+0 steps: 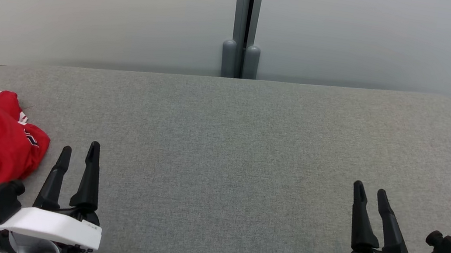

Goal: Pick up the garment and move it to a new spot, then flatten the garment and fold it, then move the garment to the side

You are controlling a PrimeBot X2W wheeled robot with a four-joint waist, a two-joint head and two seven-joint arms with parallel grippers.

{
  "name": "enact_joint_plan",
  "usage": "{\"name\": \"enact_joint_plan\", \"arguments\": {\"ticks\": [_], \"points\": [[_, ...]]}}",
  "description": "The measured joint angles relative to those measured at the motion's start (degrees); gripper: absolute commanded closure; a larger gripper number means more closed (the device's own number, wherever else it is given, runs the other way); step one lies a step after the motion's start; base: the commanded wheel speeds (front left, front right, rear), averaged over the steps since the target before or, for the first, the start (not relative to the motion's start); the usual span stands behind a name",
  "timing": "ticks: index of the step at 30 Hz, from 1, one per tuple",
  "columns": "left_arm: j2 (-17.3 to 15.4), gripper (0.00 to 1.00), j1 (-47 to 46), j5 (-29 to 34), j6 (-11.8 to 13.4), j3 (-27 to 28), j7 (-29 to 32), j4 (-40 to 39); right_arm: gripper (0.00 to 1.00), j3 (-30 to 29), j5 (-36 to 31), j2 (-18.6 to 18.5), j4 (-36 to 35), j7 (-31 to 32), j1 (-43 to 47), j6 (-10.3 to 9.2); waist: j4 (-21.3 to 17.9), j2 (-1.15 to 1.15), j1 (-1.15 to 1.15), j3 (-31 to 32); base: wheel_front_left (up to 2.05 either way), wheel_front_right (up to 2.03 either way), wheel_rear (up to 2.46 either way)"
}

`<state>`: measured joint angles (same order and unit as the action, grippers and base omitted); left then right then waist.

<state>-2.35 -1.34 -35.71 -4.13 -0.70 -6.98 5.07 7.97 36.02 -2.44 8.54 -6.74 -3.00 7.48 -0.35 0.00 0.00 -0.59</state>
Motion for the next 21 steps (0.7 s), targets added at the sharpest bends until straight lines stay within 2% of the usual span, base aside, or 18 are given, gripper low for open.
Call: {"name": "enact_joint_plan", "arguments": {"ticks": [10,21], "points": [[-0.08,0.0,0.16,5.11,1.23,-1.18,-1.53,-1.32,0.0,1.37,-7.8,-0.08,-0.04,-1.63,-0.38,0.0,-0.11,0.0,0.0,0.44,0.0,0.0,0.0],[-0.18,0.0,0.6,12.43,0.59,-1.12,-3.12,-2.59,0.0,2.45,-13.13,-0.12,-1.68,-3.28,-0.58,0.01,-0.8,0.0,0.0,0.75,0.0,0.0,0.0]]}}
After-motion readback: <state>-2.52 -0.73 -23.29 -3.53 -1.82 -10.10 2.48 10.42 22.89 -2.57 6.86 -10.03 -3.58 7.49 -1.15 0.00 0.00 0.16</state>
